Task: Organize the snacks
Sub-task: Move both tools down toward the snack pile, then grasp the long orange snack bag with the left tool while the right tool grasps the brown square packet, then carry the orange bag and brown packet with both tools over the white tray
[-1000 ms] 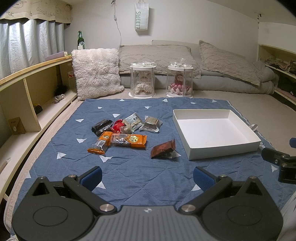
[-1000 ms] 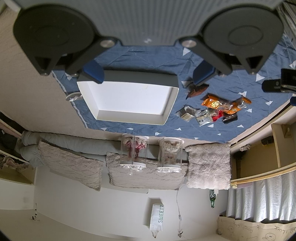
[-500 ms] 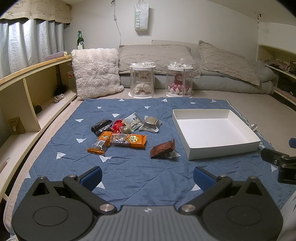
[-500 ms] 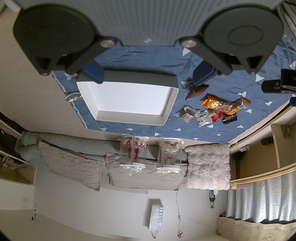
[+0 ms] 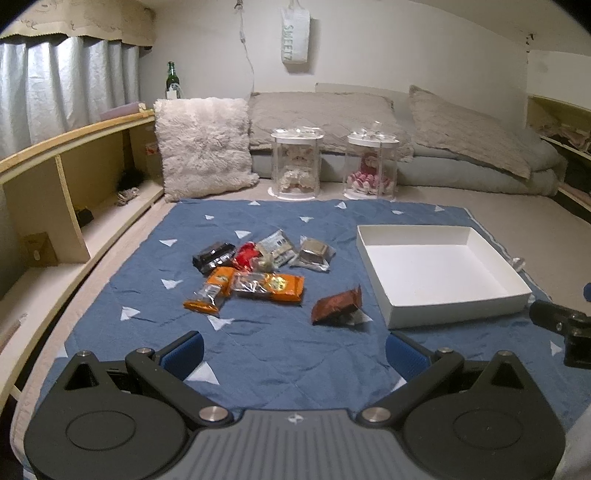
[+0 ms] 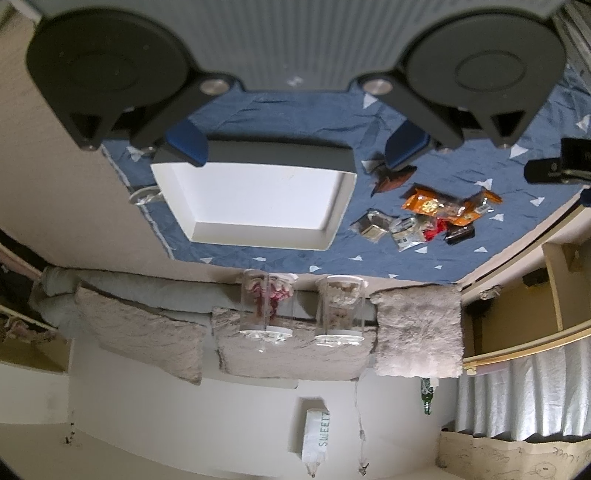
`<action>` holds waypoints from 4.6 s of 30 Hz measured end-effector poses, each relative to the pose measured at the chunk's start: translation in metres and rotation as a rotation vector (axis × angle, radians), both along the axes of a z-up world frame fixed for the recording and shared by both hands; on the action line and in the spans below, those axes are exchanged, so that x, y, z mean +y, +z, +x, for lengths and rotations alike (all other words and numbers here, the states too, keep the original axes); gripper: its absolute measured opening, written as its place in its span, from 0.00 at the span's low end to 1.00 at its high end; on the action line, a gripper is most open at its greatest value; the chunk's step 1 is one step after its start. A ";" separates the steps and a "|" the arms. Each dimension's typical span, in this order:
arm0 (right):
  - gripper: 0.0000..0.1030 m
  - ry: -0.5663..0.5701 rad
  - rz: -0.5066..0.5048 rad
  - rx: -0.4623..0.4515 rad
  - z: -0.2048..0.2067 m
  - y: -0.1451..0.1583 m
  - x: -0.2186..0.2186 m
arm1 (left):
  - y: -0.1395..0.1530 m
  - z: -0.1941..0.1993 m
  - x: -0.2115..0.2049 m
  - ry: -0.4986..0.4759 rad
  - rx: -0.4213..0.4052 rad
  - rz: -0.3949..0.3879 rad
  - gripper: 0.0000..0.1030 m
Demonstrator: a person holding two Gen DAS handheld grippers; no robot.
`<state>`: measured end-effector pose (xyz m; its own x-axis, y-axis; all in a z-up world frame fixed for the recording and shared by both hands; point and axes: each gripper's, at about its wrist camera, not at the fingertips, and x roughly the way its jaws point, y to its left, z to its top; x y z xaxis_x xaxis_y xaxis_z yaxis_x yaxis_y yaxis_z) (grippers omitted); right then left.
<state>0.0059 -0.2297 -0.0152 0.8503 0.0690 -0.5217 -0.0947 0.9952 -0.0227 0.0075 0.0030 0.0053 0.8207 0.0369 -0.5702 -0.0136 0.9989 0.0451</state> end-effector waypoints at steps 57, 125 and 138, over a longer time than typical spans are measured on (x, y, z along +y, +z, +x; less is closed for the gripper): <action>1.00 0.831 -0.188 0.261 0.222 -0.102 0.116 | -0.078 0.260 0.123 0.018 0.228 0.038 1.00; 0.45 0.640 -0.251 0.331 0.200 -0.075 0.137 | -0.079 0.223 0.170 0.187 0.414 -0.145 0.41; 0.45 0.410 -0.108 0.256 0.203 -0.040 0.051 | -0.048 0.245 0.080 0.061 0.314 -0.196 0.41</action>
<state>0.2084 -0.1789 -0.0551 0.6083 0.3046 -0.7330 -0.4937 0.8683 -0.0489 0.2527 0.0828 -0.0426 0.6041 -0.0546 -0.7950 -0.0889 0.9868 -0.1353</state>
